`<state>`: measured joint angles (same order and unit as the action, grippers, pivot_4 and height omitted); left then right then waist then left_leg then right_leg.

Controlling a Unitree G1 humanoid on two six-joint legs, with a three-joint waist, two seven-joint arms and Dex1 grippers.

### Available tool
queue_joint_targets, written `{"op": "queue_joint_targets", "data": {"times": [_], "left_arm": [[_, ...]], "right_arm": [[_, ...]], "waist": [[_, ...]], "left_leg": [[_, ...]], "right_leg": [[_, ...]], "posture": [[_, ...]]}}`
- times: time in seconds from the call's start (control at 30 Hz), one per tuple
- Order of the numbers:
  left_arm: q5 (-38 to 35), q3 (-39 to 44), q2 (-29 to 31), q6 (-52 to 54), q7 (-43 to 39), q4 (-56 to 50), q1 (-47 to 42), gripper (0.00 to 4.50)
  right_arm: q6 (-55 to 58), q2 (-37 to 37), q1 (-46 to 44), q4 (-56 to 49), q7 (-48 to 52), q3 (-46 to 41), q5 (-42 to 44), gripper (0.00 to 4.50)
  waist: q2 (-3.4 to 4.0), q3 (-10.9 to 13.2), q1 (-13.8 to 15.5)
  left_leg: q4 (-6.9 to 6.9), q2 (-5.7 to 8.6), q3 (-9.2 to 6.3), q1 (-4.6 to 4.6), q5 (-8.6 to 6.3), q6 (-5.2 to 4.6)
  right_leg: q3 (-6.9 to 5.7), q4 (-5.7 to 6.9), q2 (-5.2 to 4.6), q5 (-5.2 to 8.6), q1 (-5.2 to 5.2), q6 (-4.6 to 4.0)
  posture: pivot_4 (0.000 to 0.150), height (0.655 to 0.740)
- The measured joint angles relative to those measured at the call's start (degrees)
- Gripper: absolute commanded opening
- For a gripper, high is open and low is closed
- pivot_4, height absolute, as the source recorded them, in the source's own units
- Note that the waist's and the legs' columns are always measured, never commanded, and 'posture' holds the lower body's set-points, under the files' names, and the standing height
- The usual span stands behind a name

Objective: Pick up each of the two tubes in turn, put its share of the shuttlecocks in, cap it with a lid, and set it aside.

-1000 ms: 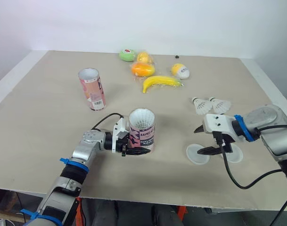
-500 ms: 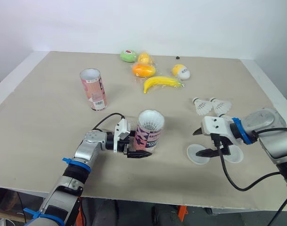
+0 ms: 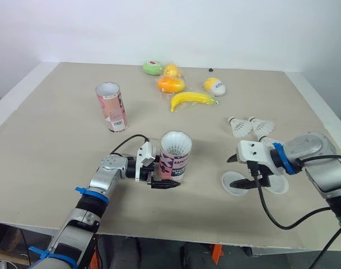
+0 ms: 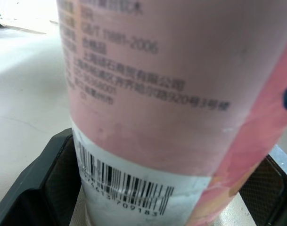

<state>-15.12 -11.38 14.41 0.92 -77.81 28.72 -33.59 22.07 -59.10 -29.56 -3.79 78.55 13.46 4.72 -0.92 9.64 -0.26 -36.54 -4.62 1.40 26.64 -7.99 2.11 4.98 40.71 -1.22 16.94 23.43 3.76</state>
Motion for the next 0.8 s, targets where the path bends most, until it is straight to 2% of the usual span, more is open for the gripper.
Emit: {"op": "queue_joint_targets", "data": {"times": [0.07,0.5,0.53,0.6,0.7,0.8], "left_arm": [[-0.03,0.06,-0.03,0.32,0.16,0.00,-0.07,2.92],[-0.03,0.10,-0.02,0.26,0.31,0.07,-0.08,2.92],[-0.03,0.10,-0.03,0.25,0.33,0.08,-0.09,2.75],[-0.03,0.14,-0.03,0.26,0.31,0.14,-0.09,2.75],[-0.03,0.16,-0.17,0.26,0.43,0.50,-0.29,2.75],[-0.07,0.16,-0.26,0.33,0.46,0.50,-0.32,2.75]], "right_arm": [[0.24,0.01,0.00,-0.22,-0.06,0.00,0.09,4.23],[-0.41,0.87,-0.35,0.04,-0.04,1.60,-1.69,4.23],[-0.78,1.08,-0.40,0.43,-0.01,2.25,-2.06,3.81],[-1.21,1.93,-0.86,1.42,0.27,3.05,-2.84,3.40],[-2.08,2.85,-3.30,2.92,1.08,4.63,-3.95,1.99],[-2.78,3.33,-4.54,4.18,1.63,5.59,-4.61,0.38]], "waist": [[0.00,0.00,0.00],[0.00,0.00,0.00],[0.00,0.00,0.00],[0.00,0.00,-0.01],[0.00,0.00,-0.01],[0.00,0.00,0.03]], "left_leg": [[0.00,0.00,0.00,-0.01,0.00,0.00],[0.00,0.00,0.00,-0.04,0.00,0.00],[0.00,0.00,0.00,-0.04,0.00,0.00],[0.00,0.00,0.01,-0.04,0.00,0.00],[-0.01,0.00,0.01,-0.08,0.01,-0.01],[-0.01,0.01,0.02,-0.08,0.01,-0.01]], "right_leg": [[0.00,0.00,0.00,-0.01,-0.01,0.01],[-0.01,-0.02,0.00,-0.02,-0.04,0.00],[-0.02,-0.02,0.00,-0.01,-0.04,0.00],[0.00,-0.02,0.00,-0.01,-0.04,-0.01],[-0.01,-0.02,-0.01,0.02,-0.07,-0.09],[0.00,-0.04,-0.03,0.02,-0.08,-0.09]], "posture": [[0.150,0.6917],[0.150,0.6917],[0.150,0.6917],[0.150,0.6917],[0.150,0.6917],[0.150,0.6917]]}}
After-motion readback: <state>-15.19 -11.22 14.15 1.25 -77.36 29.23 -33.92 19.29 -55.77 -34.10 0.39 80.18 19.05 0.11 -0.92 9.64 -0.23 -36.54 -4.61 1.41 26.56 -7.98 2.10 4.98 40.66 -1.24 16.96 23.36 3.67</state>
